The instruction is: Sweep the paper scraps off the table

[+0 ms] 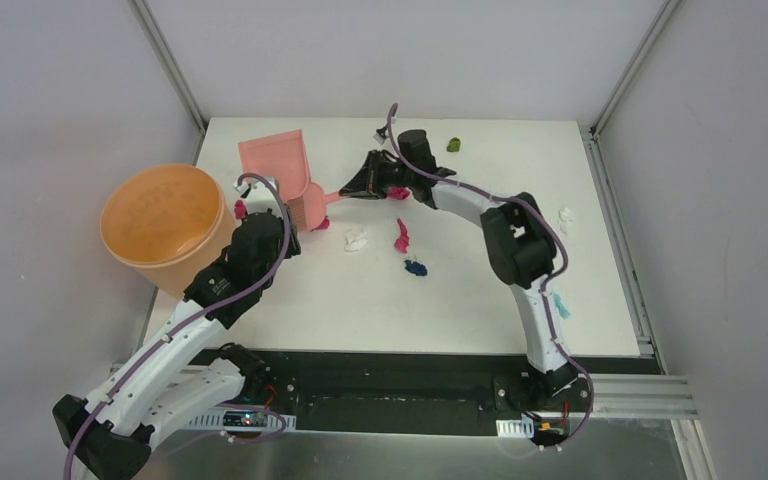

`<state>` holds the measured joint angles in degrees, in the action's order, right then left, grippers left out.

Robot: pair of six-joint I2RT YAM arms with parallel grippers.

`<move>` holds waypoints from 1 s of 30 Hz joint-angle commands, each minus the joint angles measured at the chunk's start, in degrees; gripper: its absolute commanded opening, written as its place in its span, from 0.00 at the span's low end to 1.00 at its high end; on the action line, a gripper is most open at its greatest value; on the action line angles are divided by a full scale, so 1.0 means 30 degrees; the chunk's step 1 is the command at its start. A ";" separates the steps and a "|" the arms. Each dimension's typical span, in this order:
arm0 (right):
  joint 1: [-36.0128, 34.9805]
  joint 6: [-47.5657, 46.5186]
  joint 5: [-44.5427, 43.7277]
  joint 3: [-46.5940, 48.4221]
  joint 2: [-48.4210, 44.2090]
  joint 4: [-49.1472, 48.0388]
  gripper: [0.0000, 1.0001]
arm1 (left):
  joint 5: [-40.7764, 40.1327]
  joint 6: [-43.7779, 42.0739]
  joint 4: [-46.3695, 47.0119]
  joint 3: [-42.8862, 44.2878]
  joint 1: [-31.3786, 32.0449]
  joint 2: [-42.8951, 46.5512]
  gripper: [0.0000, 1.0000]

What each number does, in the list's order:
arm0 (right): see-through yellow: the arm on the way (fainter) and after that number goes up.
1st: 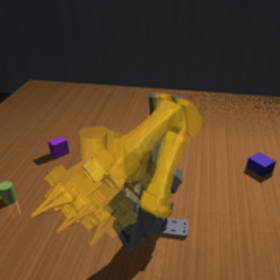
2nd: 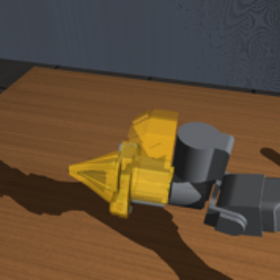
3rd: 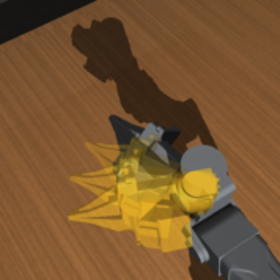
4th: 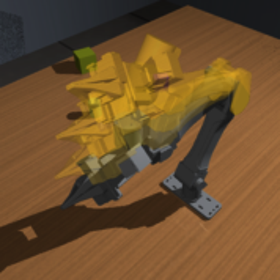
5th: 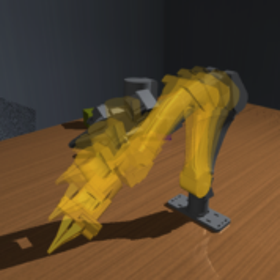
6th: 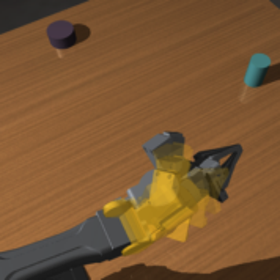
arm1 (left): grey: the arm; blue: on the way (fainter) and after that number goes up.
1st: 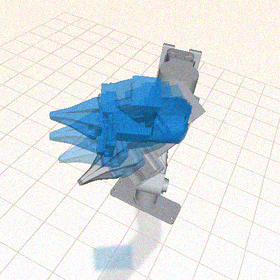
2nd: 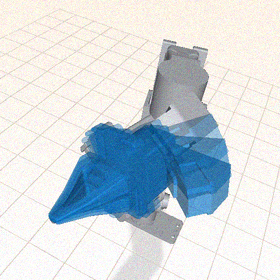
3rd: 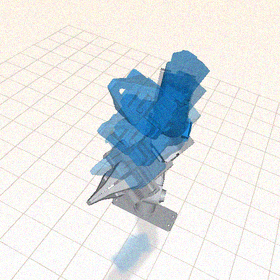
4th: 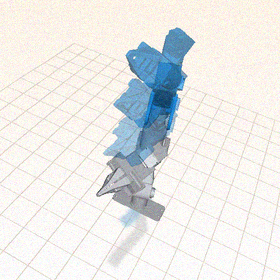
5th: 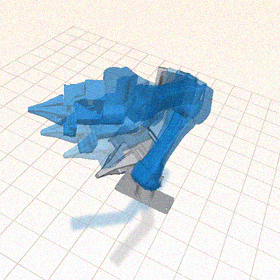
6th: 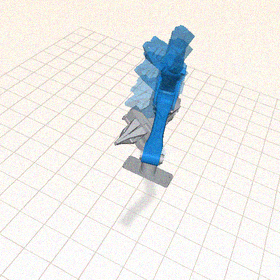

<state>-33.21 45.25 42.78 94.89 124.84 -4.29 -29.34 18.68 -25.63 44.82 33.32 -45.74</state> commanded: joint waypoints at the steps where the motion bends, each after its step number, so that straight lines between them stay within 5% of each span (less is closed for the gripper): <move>1: -0.0650 0.6326 0.1613 0.4063 0.3367 -0.6269 0.00 | -0.0492 -0.0150 0.1482 -0.0275 -0.0003 0.0735 0.00; 6: -0.1814 0.8275 0.1498 0.7550 0.6294 -0.7790 0.00 | 0.0177 -0.0134 0.1191 0.0114 -0.0031 0.0106 0.00; 16: -0.2852 0.4881 -0.3910 1.2431 0.8622 0.2518 0.00 | 0.1006 -0.0215 0.1478 0.0118 -0.0025 -0.0529 0.00; 30: -0.3727 0.3920 -0.7839 1.6022 1.0365 0.7857 0.00 | 0.1575 -0.0454 0.1659 0.0338 -0.0171 -0.1692 0.00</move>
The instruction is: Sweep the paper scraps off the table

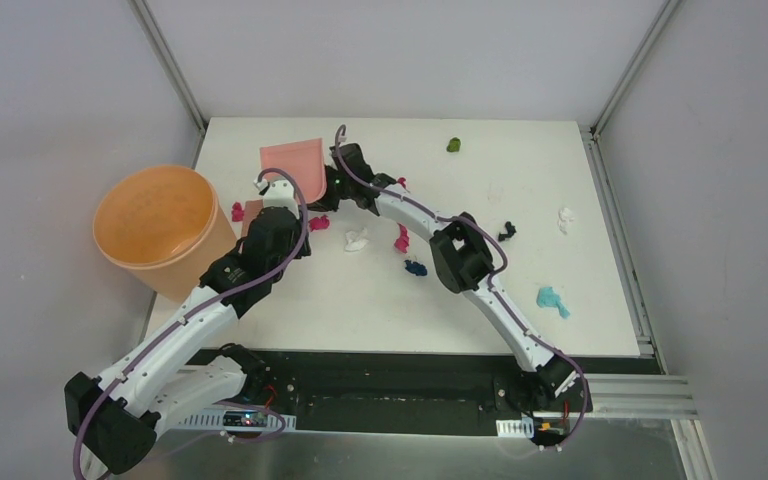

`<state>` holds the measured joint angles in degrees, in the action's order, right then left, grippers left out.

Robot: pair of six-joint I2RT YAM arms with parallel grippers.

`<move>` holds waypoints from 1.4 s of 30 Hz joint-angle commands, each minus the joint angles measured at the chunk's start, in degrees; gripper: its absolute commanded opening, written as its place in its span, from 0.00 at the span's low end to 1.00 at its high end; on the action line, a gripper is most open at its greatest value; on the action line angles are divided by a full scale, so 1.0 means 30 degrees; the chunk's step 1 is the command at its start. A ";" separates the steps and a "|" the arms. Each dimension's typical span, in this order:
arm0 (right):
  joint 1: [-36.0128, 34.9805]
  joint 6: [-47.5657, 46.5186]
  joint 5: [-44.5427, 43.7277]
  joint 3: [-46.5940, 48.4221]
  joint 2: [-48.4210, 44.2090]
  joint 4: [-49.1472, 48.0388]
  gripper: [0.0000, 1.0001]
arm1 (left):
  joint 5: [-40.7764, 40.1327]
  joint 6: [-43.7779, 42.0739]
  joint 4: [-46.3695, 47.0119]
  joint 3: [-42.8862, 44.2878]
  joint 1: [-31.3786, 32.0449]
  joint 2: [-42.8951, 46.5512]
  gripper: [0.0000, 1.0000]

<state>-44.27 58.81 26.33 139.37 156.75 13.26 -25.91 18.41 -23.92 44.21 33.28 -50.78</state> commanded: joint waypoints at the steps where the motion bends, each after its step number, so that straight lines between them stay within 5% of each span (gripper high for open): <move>1: 0.0079 -0.0524 -0.2483 0.0995 -0.0404 0.2357 0.00 | 0.0503 -0.0392 0.1097 0.0556 -0.0175 -0.0009 0.00; 9: 0.2410 -0.0160 -0.1977 -0.6512 -0.5125 0.3749 0.00 | 0.0463 -0.0721 0.0966 0.0759 -0.0282 0.0204 0.00; 16: 0.4093 -0.4010 -0.2551 -1.5331 -1.1872 0.3815 0.00 | 0.0151 -0.1200 0.0520 0.0904 -0.0282 0.0425 0.00; 19: 0.4380 -0.6781 -0.2906 -1.6560 -1.3848 0.7532 0.00 | 0.0170 -0.1081 0.0045 0.1113 -0.0282 0.0470 0.00; 24: 0.5671 -0.9600 -0.3925 -2.0799 -1.8763 0.8486 0.00 | 0.1047 -0.1063 -0.1550 0.2167 -0.0188 -0.0119 0.00; 34: 0.9355 -1.3716 -0.0855 -2.1268 -2.6003 0.8624 0.00 | 0.7895 -0.1892 -0.7587 0.5332 0.0719 -0.3707 0.00; 42: 0.9936 -1.6943 -0.2520 -2.1113 -2.8066 0.8890 0.00 | 1.0479 -0.3321 -1.1228 0.6513 0.2073 -0.5400 0.00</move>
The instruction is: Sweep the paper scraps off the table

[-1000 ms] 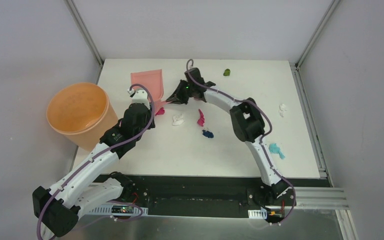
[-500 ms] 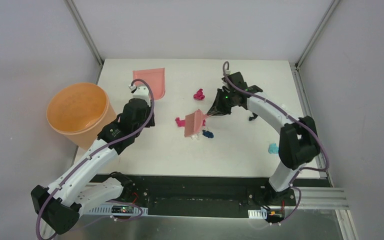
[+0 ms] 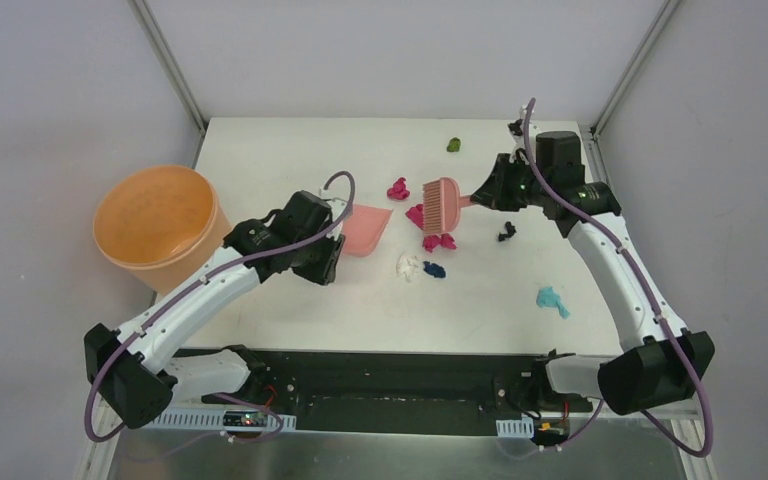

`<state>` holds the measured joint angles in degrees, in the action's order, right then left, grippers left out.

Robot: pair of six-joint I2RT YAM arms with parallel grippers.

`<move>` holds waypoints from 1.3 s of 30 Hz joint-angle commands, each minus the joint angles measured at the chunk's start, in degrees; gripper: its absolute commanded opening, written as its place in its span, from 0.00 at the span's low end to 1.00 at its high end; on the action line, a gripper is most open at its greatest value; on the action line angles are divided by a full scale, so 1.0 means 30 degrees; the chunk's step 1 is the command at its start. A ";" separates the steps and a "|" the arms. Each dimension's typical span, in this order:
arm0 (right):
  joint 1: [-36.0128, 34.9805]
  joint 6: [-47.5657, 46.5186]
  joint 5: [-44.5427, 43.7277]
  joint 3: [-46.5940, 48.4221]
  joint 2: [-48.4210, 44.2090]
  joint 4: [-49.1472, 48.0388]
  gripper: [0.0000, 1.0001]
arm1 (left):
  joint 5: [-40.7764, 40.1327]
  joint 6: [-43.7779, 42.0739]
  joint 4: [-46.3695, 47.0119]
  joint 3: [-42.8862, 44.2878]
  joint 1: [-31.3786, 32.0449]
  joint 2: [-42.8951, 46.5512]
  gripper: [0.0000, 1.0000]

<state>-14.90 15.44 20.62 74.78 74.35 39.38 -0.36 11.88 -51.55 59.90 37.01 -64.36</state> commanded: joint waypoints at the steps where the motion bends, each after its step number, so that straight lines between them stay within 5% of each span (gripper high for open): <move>1: 0.0158 -0.3072 -0.0896 0.0594 -0.0614 0.0349 0.00 | 0.2024 -0.1396 -0.2334 0.1524 0.1195 -0.1378 0.00; 12: 0.0087 -0.9414 -0.6735 0.2792 0.1917 0.1556 0.00 | -0.0243 -0.2547 -0.6377 0.4269 0.4531 -0.6465 0.00; 30: -0.2571 -0.8775 -0.7854 0.4554 0.5736 0.3205 0.00 | -0.1906 -0.3784 -0.5602 0.4022 0.6556 -1.0185 0.00; 33: -0.3337 -0.8532 -0.7414 0.4458 0.6135 0.3878 0.00 | -0.2104 -0.3974 -0.5264 0.4417 0.6601 -1.0687 0.00; 39: -0.3781 -0.7866 -0.0118 0.4870 0.6541 0.6329 0.00 | -0.1937 -0.4570 -0.4601 0.4806 0.6642 -1.1730 0.00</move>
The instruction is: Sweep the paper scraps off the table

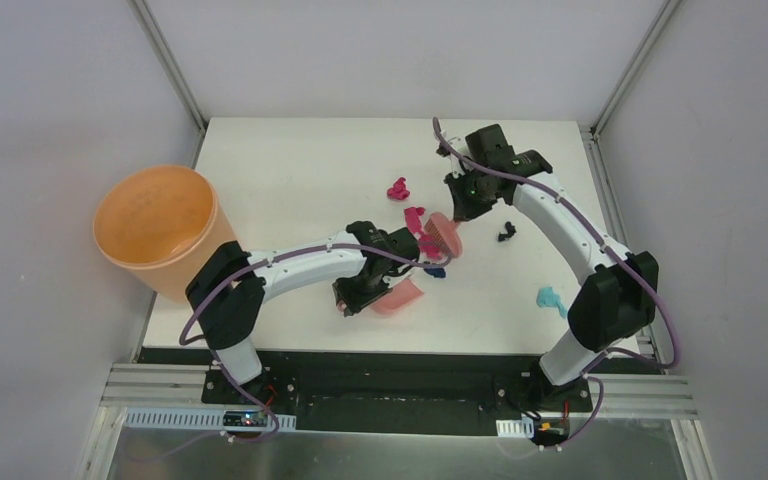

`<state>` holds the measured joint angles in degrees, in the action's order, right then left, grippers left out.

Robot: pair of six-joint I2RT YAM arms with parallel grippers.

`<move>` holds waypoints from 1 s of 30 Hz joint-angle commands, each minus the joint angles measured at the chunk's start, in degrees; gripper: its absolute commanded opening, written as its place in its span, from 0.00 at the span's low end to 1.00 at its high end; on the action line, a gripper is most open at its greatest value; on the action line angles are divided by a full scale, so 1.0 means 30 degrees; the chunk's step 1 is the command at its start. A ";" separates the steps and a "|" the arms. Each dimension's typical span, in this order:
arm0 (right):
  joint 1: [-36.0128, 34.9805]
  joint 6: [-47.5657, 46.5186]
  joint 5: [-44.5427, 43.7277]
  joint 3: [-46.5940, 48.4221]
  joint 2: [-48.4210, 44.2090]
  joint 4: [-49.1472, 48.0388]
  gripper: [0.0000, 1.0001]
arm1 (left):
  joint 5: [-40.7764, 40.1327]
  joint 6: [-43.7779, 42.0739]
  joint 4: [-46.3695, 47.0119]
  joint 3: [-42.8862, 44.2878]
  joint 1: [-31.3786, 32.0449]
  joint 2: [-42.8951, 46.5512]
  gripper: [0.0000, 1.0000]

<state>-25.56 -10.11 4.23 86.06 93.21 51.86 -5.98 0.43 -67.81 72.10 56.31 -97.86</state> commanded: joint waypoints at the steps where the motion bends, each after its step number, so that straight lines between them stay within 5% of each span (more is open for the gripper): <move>1: -0.0219 0.0814 0.6367 0.1408 0.0473 0.2754 0.00 | -0.0103 -0.0797 0.1010 0.0774 0.0212 -0.0794 0.00; 5: -0.0210 0.1788 0.8983 0.1550 0.0385 0.3226 0.00 | -0.0281 -0.0930 0.1891 0.0952 0.0176 -0.2006 0.00; 15: 0.1514 0.2051 0.9378 0.3835 -0.0035 0.4778 0.00 | -0.1063 -0.0201 0.3376 -0.0110 -0.0106 -0.0119 0.00; 22: 0.2280 0.1455 0.6155 0.5710 0.0593 0.2861 0.00 | -0.1366 0.1015 0.1576 0.0639 -0.0089 -0.0069 0.00; 30: 0.1318 -0.0952 -0.2206 0.4908 0.1684 -0.1850 0.00 | -0.1901 0.1854 -0.1016 0.1402 -0.0349 0.0032 0.00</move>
<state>-19.25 -7.27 13.76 101.16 96.55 56.69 -9.19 3.44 -65.89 73.21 56.16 -99.63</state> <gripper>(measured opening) 0.081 0.301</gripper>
